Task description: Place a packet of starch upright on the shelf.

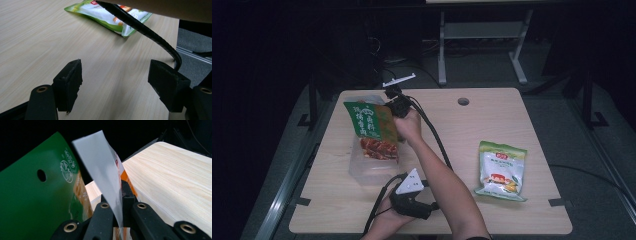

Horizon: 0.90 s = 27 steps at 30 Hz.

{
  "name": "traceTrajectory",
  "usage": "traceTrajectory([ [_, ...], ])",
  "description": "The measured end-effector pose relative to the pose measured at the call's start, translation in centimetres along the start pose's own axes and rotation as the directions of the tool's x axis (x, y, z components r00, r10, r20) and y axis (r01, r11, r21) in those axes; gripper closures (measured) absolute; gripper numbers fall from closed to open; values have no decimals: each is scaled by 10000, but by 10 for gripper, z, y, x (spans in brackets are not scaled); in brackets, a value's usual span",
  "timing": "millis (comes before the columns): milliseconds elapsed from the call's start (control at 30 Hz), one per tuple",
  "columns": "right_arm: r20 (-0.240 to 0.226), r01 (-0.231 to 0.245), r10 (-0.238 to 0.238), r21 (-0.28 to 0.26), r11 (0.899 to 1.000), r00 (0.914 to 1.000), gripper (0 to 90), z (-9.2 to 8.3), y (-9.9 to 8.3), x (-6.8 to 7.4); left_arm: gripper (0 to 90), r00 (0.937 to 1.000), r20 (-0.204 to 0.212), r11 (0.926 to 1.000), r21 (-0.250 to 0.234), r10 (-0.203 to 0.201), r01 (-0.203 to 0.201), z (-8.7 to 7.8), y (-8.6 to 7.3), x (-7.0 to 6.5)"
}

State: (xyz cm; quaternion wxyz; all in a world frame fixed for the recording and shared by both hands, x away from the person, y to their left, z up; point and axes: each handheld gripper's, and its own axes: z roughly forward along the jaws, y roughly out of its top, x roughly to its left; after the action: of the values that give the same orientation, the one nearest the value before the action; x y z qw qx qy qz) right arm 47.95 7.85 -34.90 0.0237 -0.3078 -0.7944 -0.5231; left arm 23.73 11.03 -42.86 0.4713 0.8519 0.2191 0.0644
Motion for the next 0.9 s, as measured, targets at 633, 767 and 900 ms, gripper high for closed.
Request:
traceTrajectory([
  [633, 630, 1228, -1522, 3343, 9344, 9863, 776, 15, 3, 7, 269, 10000, -35, 10000, 5, 30, -30, 0, 0, 0],
  [767, 548, 1060, -1316, 3351, 9362, 9898, 897, 18, 0, 5, 269, 10000, -16, 10000, -30, 12, -12, 0, 0, 0],
  [900, 569, 555, -728, 2603, 9639, 9957, 900, 11, -4, 6, 269, 10000, -37, 10000, -33, 57, -57, -1, 0, 0],
])
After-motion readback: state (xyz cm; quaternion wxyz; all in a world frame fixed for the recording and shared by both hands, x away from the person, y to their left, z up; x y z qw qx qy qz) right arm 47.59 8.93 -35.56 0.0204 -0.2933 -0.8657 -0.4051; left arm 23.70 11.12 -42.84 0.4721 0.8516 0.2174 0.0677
